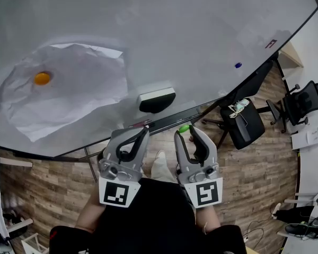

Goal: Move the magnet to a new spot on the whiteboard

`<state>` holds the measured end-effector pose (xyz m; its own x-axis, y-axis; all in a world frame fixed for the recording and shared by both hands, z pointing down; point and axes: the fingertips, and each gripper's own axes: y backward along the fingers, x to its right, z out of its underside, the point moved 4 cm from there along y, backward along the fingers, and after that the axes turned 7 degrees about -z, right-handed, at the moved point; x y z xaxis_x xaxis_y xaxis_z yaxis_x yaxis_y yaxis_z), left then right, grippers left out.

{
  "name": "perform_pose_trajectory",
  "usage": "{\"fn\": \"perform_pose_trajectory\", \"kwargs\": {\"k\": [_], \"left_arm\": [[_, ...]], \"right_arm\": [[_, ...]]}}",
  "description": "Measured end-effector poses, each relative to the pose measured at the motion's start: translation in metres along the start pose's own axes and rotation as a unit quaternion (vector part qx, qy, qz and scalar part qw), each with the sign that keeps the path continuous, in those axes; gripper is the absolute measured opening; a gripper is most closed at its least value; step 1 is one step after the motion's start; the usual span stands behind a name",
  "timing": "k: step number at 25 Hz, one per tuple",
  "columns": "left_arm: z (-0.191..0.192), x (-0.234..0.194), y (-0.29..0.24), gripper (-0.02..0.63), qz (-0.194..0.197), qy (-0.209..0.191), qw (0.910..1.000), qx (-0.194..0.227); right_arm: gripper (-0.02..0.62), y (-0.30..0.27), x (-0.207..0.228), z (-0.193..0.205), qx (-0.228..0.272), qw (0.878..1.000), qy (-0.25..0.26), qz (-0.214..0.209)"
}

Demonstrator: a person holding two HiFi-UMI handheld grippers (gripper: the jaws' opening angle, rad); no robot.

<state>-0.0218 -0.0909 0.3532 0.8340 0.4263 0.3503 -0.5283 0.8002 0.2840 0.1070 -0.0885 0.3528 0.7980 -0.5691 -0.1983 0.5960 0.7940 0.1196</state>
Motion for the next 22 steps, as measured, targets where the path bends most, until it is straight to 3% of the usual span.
{"fn": "perform_pose_trajectory", "kwargs": {"k": [22], "left_arm": [[0.005, -0.006, -0.005, -0.005, -0.004, 0.0, 1.0, -0.002]], "right_arm": [[0.127, -0.013, 0.001, -0.003, -0.001, 1.0, 0.018, -0.009]]}}
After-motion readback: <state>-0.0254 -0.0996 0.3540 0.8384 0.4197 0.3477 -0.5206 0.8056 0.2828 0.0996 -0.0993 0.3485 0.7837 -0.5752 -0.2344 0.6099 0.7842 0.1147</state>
